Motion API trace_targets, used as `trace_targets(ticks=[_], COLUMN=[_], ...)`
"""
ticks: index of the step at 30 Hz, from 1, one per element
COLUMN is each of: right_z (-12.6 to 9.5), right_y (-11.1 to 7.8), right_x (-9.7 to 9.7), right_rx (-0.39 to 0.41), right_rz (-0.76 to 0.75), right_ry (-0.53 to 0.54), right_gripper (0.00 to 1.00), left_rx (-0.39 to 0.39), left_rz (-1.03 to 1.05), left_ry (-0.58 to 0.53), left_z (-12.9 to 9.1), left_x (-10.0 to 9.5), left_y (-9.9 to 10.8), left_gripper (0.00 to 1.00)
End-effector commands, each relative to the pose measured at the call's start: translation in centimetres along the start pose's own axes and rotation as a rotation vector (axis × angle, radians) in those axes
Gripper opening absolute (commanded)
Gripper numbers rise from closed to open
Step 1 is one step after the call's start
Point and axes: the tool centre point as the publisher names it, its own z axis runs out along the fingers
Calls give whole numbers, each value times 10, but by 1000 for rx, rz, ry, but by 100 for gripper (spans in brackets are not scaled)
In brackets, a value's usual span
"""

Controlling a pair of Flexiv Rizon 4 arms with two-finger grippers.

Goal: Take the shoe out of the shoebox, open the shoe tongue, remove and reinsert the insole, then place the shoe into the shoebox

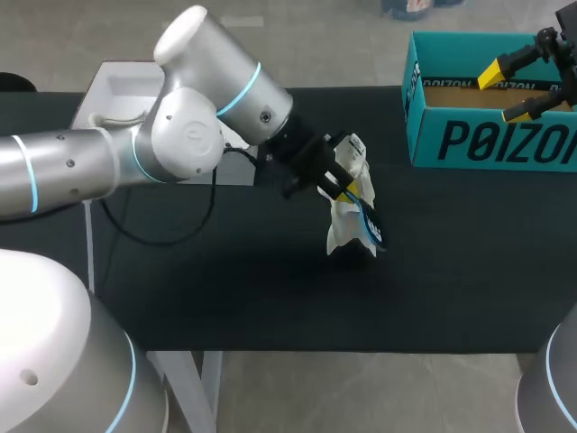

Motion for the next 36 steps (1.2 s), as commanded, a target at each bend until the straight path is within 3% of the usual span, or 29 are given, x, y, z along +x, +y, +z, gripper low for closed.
trace_targets(ticks=[1, 16, 23, 36], right_z=[0, 0, 0, 0], right_y=[2, 2, 2, 2], right_x=[0, 0, 0, 0], right_rx=[3, 3, 3, 3], right_rz=[1, 1, 1, 1], right_ry=[-2, -2, -2, -2], right_gripper=[100, 100, 100, 100], left_rx=[11, -13, -82, -188], left_rz=[-11, -64, -65, -99], left_ry=[-7, 22, 76, 93], left_z=[9, 19, 31, 32], left_x=[4, 4, 2, 3], left_y=[7, 40, 56, 75], left_gripper=[0, 0, 0, 0])
